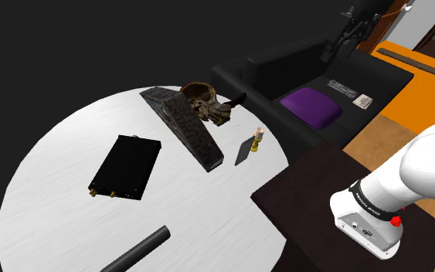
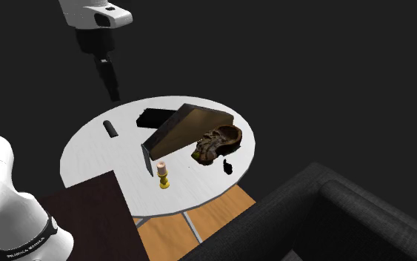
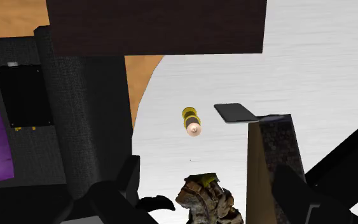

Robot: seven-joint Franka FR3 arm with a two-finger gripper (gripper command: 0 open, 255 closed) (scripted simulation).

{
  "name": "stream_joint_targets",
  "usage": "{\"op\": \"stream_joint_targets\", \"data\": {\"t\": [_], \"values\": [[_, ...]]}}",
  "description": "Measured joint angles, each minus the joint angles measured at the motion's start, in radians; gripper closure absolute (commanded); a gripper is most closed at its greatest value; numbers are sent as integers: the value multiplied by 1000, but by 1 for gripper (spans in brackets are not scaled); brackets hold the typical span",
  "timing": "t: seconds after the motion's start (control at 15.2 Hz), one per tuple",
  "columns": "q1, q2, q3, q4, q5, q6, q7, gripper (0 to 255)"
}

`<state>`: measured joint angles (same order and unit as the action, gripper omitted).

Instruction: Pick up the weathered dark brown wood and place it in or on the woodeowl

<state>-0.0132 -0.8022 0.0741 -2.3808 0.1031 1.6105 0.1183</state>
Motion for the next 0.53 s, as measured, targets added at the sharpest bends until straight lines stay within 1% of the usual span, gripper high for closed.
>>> {"op": "stream_joint_targets", "data": {"t": [0.13,0.26,0.53], "values": [[2,13,-5,-4,-6,14,-16,0],[8,53,-21,-12,-25,50,-70,0],[17,182,-65,-8,-72,153,-207,0]]}}
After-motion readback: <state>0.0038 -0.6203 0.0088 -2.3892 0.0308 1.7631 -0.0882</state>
